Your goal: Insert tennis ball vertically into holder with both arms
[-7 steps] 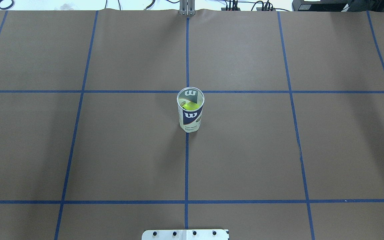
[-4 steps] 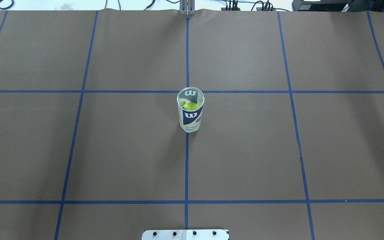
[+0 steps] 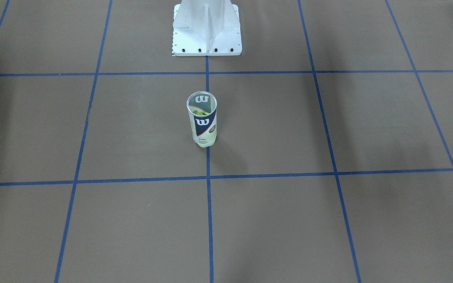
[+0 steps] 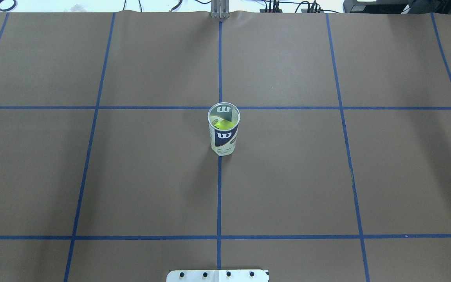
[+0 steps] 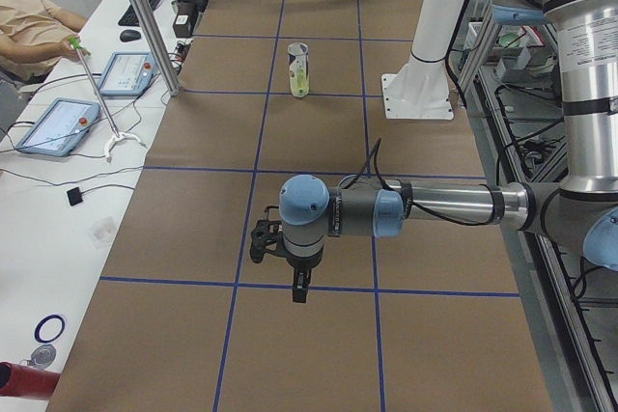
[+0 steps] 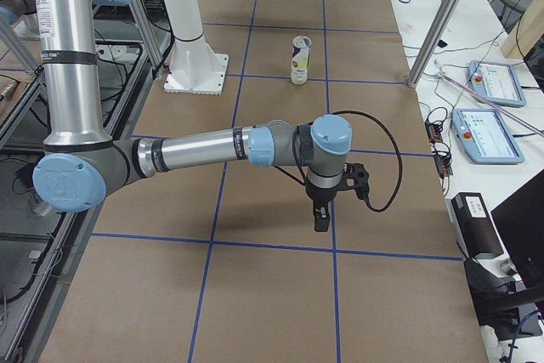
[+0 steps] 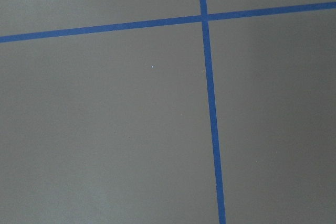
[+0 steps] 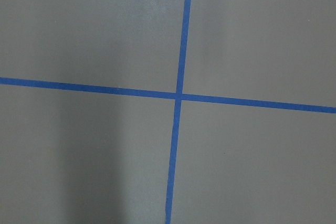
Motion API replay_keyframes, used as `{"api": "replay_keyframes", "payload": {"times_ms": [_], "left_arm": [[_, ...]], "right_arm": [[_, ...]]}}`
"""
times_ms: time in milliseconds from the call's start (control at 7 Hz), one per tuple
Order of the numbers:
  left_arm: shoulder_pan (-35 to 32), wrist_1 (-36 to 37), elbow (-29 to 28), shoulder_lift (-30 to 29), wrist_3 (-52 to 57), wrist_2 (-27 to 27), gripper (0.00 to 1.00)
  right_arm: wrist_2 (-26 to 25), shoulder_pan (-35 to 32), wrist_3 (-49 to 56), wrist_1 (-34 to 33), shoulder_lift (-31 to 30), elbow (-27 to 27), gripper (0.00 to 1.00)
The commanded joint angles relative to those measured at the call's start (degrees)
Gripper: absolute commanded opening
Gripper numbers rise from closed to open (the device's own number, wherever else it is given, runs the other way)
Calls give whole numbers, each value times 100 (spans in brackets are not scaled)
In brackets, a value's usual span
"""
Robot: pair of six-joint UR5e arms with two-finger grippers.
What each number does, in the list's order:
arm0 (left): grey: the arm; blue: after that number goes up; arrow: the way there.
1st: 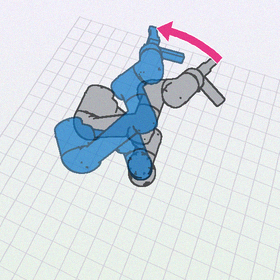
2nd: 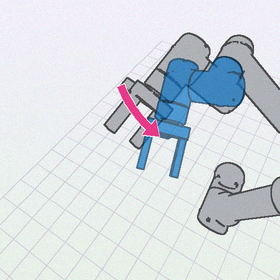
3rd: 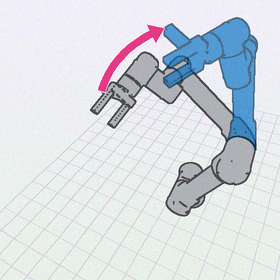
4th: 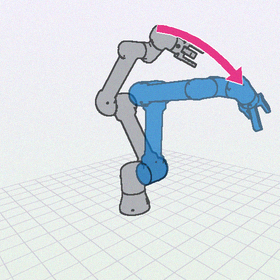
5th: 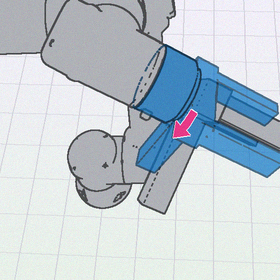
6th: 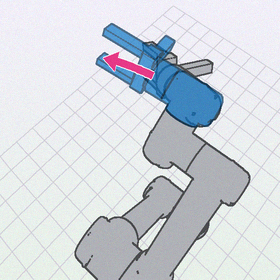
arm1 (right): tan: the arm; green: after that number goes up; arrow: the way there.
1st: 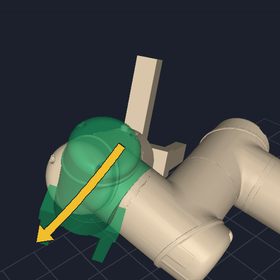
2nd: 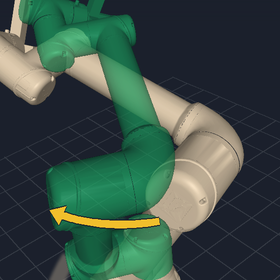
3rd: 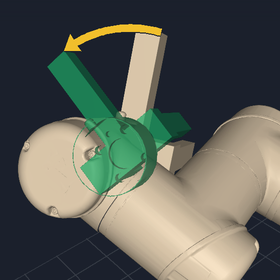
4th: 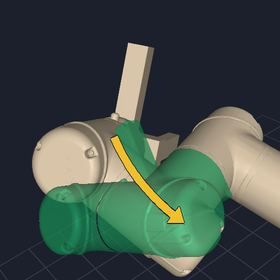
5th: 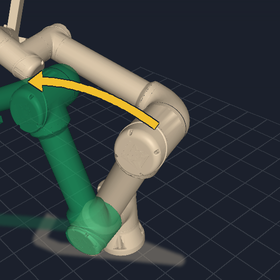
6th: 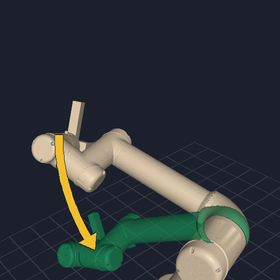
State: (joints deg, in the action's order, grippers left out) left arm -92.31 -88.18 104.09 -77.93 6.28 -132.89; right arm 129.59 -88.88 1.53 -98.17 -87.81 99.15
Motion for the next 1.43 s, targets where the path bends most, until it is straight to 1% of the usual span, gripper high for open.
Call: {"api": "replay_keyframes", "payload": {"times_ms": [0,1286], "left_arm": [[-15,-41,-55,24,-12,-105,100],[-32,-41,-3,33,14,-35,100]], "right_arm": [[4,2,-4,0,1,-1,100],[-4,2,-39,9,-8,-18,100]]}}
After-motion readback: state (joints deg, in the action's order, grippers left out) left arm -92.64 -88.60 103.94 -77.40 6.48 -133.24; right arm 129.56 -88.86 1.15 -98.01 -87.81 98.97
